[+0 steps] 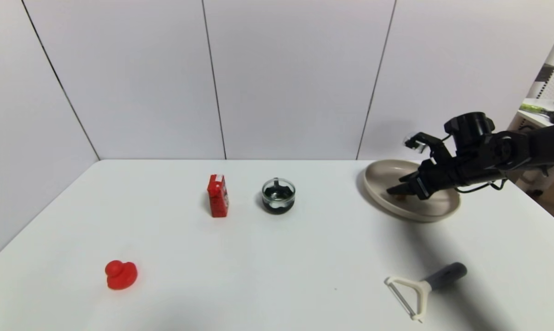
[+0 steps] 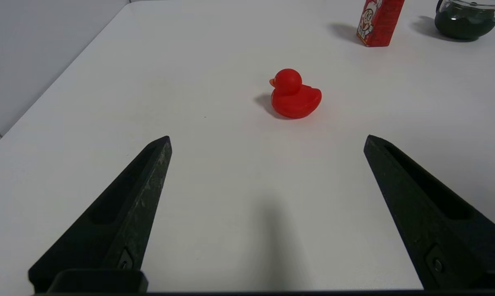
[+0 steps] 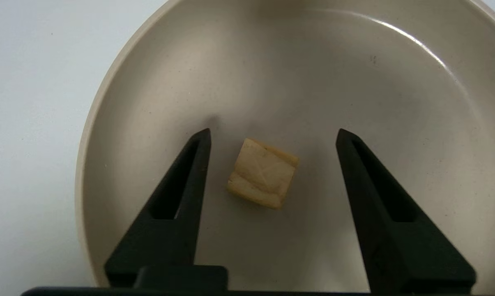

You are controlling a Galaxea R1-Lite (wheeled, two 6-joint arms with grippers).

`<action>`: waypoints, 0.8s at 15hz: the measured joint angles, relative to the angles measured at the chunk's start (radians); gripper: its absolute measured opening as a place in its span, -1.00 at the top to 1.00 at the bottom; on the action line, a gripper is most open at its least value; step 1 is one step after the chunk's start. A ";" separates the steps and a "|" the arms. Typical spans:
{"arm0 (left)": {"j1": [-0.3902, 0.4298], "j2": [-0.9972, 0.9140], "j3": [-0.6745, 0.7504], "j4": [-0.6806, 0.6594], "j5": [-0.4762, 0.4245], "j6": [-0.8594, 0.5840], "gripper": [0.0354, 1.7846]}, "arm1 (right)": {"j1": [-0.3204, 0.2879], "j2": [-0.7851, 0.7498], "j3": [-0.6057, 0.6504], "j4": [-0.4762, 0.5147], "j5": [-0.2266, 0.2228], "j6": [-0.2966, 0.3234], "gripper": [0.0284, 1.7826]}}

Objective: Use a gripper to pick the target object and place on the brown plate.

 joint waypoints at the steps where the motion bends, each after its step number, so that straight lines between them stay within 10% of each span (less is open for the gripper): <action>1: 0.000 0.000 0.000 0.000 0.000 0.000 -0.89 | 0.000 -0.002 -0.001 0.000 0.000 0.003 -0.31; 7: 0.000 0.000 0.000 0.000 0.000 0.000 -0.89 | 0.010 -0.235 0.046 0.084 0.015 0.101 -0.64; 12: 0.000 0.000 0.000 0.000 0.000 0.000 -0.89 | 0.026 -0.692 0.353 0.143 0.012 0.140 -0.77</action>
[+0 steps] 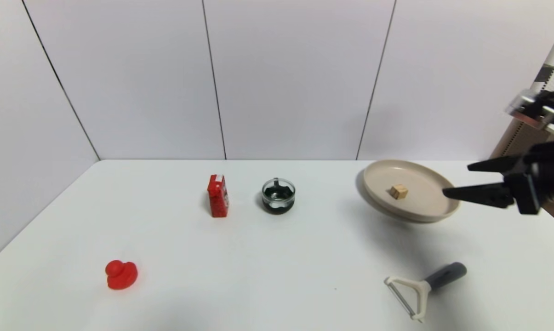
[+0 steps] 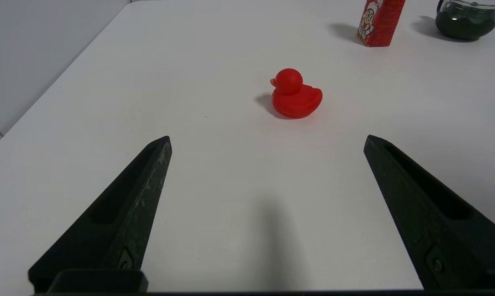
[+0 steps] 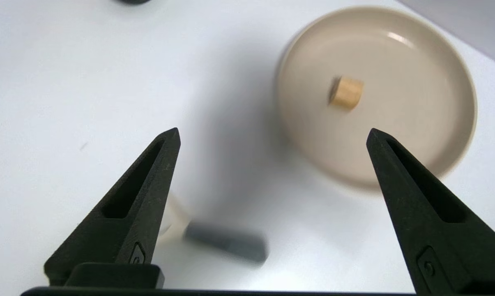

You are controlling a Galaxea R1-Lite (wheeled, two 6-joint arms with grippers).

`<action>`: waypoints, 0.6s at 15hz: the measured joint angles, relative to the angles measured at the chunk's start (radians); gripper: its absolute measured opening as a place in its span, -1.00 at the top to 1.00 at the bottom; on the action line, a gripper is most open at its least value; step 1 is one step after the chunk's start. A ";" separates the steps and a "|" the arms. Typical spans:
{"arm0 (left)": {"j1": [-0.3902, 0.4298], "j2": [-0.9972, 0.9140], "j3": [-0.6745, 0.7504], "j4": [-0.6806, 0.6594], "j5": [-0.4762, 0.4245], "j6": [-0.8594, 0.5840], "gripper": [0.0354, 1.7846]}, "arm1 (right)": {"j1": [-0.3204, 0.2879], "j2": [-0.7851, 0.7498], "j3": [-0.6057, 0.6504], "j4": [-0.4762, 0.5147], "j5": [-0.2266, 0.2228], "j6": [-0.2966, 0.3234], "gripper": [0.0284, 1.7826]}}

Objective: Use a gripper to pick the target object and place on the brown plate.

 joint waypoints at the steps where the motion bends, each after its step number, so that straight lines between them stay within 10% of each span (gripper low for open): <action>1: 0.000 0.000 0.000 0.000 0.001 0.000 -0.89 | 0.001 -0.117 0.098 0.001 -0.011 0.003 -0.79; 9: 0.000 0.000 0.000 0.000 0.000 0.000 -0.89 | 0.008 -0.943 0.985 -0.365 -0.325 0.152 -0.87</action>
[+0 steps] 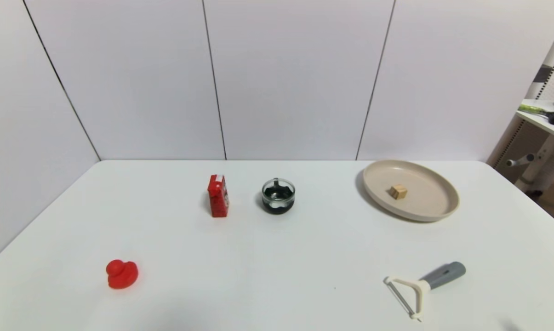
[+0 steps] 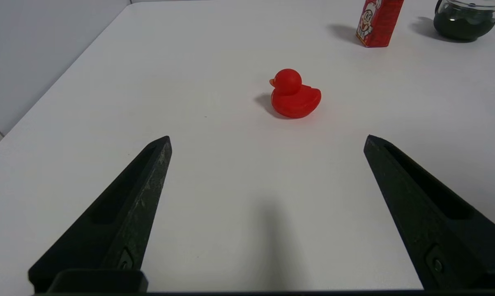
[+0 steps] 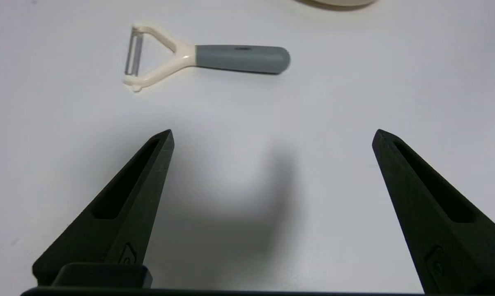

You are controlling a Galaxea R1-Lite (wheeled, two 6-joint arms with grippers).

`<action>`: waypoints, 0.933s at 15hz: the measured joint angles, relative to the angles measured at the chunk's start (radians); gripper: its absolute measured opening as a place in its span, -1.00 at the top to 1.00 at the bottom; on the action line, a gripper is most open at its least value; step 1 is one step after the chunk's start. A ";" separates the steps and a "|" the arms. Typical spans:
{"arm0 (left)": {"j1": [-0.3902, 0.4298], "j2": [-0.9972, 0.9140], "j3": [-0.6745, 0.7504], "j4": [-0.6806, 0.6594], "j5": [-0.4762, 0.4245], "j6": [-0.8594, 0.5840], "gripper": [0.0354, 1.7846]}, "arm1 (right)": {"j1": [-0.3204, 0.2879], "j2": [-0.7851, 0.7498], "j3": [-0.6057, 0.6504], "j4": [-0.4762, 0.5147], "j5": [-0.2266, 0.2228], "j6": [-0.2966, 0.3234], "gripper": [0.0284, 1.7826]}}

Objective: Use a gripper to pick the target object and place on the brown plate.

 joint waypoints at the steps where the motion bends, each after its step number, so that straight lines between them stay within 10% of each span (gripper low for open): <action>1: 0.000 0.000 0.000 0.000 0.000 0.001 -0.89 | 0.000 -0.081 0.054 -0.034 -0.027 0.031 -0.88; 6: 0.000 0.000 0.000 0.000 0.000 0.000 -0.89 | 0.001 -0.381 0.111 0.024 -0.112 0.165 -0.90; 14: 0.000 0.000 0.000 0.000 0.000 0.000 -0.89 | 0.000 -0.470 0.116 0.030 -0.123 0.243 -0.90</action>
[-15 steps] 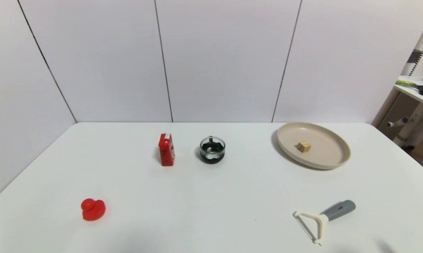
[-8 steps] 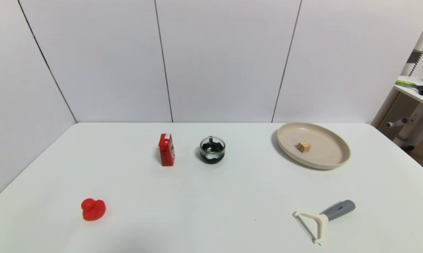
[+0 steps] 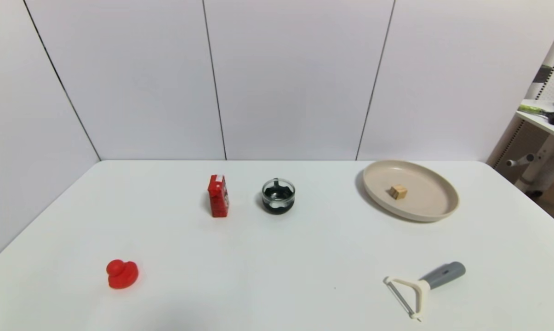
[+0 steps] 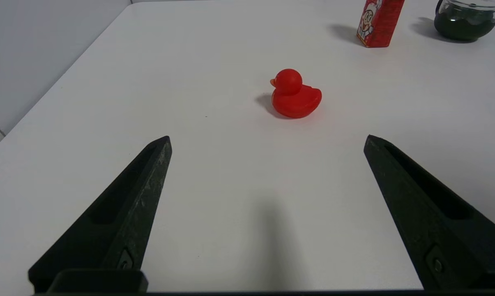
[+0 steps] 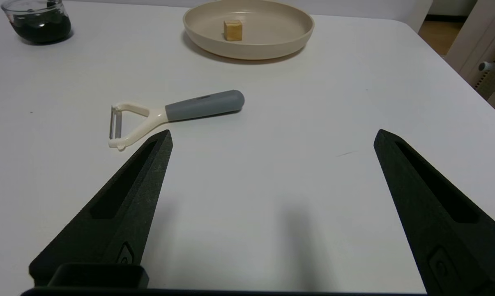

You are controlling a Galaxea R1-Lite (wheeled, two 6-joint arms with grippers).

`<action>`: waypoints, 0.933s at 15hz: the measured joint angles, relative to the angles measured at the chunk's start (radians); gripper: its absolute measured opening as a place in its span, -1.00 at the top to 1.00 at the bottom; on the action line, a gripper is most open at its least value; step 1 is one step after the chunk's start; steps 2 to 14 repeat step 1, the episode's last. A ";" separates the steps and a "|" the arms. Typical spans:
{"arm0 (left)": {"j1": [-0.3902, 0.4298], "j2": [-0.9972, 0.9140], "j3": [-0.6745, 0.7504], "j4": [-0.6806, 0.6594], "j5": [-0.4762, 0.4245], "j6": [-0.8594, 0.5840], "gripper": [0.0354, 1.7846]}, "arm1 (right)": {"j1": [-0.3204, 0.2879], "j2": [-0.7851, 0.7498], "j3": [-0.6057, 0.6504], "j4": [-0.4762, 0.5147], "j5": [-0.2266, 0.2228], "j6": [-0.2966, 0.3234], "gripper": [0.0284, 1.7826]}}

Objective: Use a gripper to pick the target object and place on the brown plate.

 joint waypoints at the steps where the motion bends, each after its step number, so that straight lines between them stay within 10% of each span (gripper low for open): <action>1: 0.000 0.000 0.000 0.000 0.000 0.000 -0.89 | 0.000 0.000 0.000 0.000 0.002 -0.002 -0.90; 14: 0.000 0.000 0.000 0.000 0.000 0.000 -0.89 | 0.000 0.000 0.000 0.000 0.002 -0.002 -0.90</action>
